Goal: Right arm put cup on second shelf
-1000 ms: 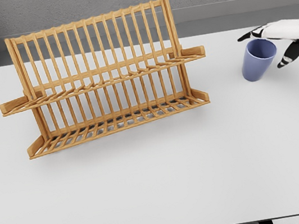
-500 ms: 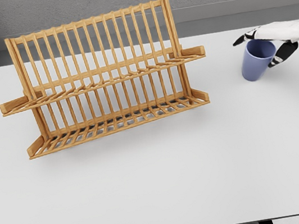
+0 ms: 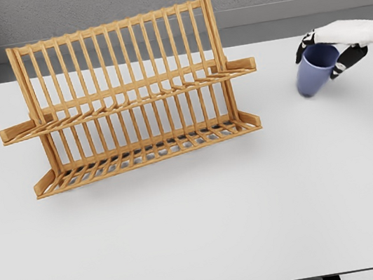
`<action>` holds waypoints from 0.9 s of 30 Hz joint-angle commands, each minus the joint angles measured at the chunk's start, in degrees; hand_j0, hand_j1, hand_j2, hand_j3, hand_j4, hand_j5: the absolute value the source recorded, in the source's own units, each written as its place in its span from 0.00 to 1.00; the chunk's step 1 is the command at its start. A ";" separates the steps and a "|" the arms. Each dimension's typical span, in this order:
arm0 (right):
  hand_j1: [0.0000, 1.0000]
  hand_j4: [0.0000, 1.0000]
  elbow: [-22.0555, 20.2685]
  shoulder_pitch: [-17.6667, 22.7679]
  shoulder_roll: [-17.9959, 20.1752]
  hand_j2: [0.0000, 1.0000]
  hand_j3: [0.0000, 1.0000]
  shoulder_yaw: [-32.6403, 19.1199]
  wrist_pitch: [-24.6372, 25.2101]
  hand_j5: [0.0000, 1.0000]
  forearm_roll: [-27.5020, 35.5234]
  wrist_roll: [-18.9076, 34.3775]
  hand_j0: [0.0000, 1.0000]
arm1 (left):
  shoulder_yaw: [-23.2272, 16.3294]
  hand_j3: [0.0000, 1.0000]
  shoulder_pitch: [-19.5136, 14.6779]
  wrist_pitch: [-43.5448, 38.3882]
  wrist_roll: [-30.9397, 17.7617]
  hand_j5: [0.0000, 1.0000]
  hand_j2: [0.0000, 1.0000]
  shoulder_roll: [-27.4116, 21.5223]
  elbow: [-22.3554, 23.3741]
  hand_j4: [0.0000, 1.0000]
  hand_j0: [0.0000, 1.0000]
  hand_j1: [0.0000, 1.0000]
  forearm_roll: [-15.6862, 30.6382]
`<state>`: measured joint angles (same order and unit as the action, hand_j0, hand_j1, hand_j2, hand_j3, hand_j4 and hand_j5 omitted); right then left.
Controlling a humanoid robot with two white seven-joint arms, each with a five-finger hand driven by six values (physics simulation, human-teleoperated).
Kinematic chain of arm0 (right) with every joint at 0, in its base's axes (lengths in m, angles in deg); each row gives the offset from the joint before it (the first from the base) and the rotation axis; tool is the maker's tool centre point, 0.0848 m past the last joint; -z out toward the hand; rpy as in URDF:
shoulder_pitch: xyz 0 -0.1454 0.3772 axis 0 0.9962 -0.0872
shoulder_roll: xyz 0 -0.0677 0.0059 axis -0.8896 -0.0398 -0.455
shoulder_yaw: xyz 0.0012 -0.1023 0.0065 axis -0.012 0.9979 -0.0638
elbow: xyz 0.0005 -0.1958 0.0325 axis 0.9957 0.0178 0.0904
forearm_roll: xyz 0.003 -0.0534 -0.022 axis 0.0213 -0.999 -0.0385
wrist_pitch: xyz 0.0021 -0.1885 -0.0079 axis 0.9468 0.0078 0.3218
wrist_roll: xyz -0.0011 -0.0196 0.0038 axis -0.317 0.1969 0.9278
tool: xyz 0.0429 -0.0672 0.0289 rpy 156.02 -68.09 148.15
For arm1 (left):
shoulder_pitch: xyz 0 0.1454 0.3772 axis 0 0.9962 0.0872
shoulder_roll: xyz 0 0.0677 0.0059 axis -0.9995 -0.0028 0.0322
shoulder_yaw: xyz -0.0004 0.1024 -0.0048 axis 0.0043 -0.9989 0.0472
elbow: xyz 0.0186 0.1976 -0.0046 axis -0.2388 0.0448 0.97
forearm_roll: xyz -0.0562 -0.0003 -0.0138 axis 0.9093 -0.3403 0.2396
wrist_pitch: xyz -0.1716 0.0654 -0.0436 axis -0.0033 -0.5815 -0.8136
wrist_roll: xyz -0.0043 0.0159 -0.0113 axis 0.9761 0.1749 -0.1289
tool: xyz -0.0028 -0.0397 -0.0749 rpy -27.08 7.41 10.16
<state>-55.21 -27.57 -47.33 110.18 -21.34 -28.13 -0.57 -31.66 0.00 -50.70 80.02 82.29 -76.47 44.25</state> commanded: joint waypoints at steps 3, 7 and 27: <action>0.57 0.57 -0.33 -0.53 -0.20 0.57 0.57 -0.45 0.18 0.57 0.39 -0.04 0.57 | 0.02 1.00 0.00 -0.05 -0.01 1.00 1.00 0.00 0.07 1.00 1.00 1.00 0.01; 0.57 0.57 -0.51 -2.11 -0.20 0.57 0.57 -0.54 0.18 0.57 0.39 -0.04 0.57 | 0.02 1.00 0.00 0.04 -0.01 1.00 1.00 0.00 0.07 1.00 1.00 1.00 0.01; 0.57 0.57 -8.33 -4.84 -0.64 0.57 0.57 -8.71 0.18 0.57 0.56 -0.04 0.57 | 0.02 1.00 0.00 -0.05 -0.01 1.00 1.00 0.00 0.07 1.00 1.00 1.00 0.01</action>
<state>-62.60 -32.41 -47.92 102.33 -21.36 -28.01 -0.56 -31.67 -0.01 -50.69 80.02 82.29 -76.47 44.25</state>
